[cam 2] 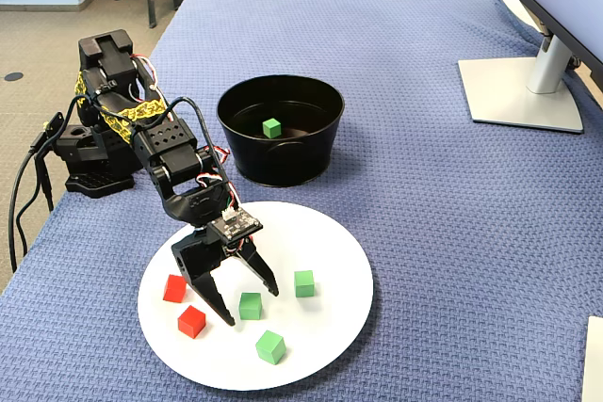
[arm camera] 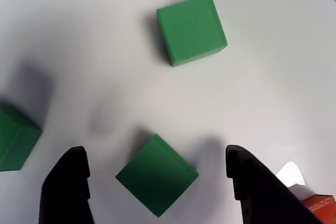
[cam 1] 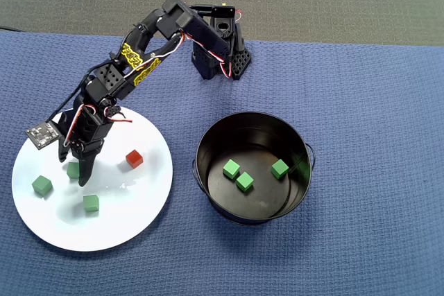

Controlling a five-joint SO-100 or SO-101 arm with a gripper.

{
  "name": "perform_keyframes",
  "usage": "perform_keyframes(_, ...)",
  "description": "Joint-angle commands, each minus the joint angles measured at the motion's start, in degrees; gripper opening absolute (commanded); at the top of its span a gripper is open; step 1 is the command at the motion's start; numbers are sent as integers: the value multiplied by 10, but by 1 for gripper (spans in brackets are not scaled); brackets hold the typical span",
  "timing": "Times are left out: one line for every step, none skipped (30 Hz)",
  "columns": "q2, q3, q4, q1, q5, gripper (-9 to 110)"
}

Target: Pick up the green cubes from the white plate and place them in the black recipient

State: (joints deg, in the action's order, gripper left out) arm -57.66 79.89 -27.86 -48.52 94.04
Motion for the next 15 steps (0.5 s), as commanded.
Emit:
perform_keyframes(-7,-41,1,15,-8,28)
perform_keyframes(-7,-41,1,15,-8,28)
perform_keyframes(-5,-43,1,16,-11,28)
perform_keyframes(-4,-46,1,17,-12,28)
perform_keyframes(-2,-48,1,18,-14,28)
perform_keyframes(0,-49,1,18,-15,28)
perform_keyframes(1,-49,1,19,-15,28)
perform_keyframes(2,-49,1,20,-15,28)
perform_keyframes(3,-49,2,20,-15,28)
perform_keyframes(4,-51,3,21,-15,28)
perform_keyframes(6,-54,3,22,-17,28)
perform_keyframes(8,-55,3,23,-18,28)
perform_keyframes(10,-57,3,24,-18,28)
perform_keyframes(11,-58,3,24,-18,28)
perform_keyframes(13,-59,3,25,-18,28)
